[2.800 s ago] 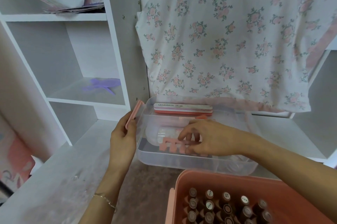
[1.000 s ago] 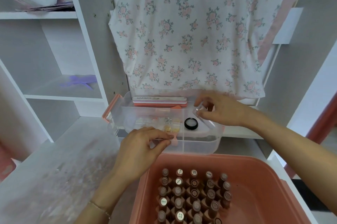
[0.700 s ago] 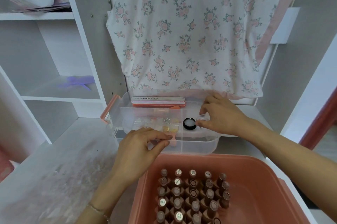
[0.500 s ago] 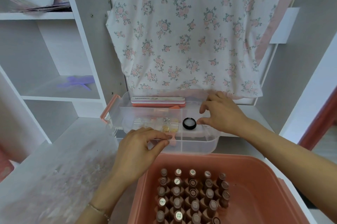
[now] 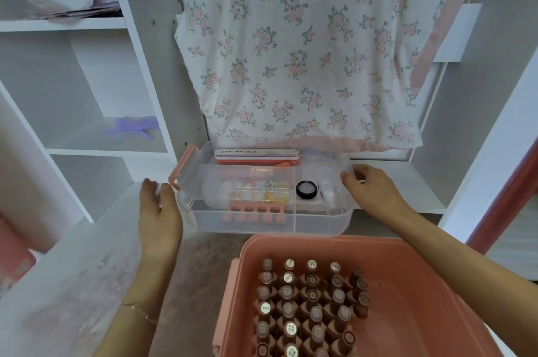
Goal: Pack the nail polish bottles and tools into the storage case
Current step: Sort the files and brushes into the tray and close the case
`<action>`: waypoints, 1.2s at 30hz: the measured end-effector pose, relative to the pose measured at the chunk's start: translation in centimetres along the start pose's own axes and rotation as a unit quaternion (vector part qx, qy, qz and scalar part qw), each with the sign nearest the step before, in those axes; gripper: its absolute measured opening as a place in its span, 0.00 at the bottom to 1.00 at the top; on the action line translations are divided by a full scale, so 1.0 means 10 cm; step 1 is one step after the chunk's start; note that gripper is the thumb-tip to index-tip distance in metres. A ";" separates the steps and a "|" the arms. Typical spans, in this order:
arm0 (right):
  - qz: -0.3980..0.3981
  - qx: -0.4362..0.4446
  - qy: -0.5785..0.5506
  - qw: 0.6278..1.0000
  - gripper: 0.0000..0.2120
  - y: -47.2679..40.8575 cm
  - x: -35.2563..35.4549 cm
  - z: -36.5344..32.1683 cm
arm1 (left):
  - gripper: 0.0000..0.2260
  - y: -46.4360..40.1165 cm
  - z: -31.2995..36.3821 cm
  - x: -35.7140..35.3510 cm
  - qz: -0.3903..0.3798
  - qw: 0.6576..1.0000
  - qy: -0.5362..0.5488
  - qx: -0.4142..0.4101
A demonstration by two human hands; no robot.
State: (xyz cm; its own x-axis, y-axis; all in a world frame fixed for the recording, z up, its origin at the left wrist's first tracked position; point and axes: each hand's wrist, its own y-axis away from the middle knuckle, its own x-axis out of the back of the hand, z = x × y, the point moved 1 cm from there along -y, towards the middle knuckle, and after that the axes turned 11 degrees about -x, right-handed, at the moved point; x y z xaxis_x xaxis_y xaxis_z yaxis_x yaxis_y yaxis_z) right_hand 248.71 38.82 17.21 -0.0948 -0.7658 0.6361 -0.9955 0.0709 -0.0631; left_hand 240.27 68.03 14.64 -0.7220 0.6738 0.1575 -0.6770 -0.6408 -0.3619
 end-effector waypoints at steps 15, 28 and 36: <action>0.067 -0.006 -0.007 0.998 0.16 0.33 0.27 -0.05 | 0.13 0.28 0.14 0.13 -0.007 0.997 0.077 -0.029; 0.108 -0.047 -0.052 0.992 0.17 1.31 0.83 0.40 | 0.11 1.33 0.37 0.40 -0.032 0.996 0.075 -0.036; 0.106 -0.062 -0.100 0.987 0.11 1.65 0.86 0.70 | 0.12 1.67 0.37 0.39 -0.025 0.997 0.046 -0.057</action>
State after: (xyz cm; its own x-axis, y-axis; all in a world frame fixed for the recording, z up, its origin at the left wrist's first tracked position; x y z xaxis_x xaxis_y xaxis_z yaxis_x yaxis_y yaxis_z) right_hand 231.53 28.92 16.31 -0.3110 -0.8358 0.4525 -0.9472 0.3114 -0.0758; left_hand 225.66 58.60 12.63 -0.6679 0.7382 0.0944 -0.6871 -0.5630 -0.4592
